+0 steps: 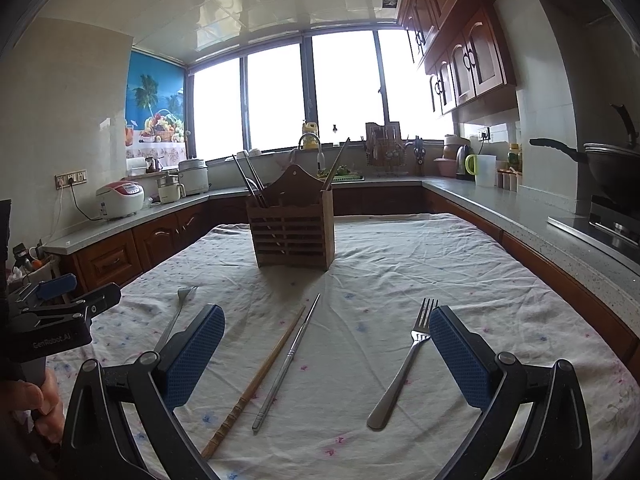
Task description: Organize utensils
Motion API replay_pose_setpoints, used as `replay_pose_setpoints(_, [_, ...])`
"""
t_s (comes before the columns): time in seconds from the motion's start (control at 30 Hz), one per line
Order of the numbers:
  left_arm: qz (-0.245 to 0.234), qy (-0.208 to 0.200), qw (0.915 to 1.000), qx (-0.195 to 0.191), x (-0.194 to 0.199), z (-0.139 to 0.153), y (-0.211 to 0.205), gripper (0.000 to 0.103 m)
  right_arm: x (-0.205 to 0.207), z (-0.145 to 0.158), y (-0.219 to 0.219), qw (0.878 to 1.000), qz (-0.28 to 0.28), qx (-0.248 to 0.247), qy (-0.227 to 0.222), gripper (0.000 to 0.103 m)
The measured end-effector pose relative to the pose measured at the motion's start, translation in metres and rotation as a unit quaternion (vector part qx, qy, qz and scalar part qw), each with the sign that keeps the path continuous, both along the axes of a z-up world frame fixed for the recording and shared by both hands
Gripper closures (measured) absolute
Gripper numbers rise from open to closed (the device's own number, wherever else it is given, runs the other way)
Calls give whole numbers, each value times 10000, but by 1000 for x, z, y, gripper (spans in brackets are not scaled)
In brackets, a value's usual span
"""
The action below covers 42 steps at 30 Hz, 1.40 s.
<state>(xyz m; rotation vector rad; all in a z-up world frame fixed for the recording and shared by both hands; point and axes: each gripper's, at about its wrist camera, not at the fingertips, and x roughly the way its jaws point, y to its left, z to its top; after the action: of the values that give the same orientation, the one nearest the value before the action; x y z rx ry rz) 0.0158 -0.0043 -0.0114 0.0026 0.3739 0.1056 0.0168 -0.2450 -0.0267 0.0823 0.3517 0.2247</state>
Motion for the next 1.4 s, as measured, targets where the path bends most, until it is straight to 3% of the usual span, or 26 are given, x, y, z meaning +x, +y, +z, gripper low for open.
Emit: replay_pose_setpoints(1.4, [-60,-45,10000,56,4,4,-3,0,0,7,2,9999,121,84,-69,0])
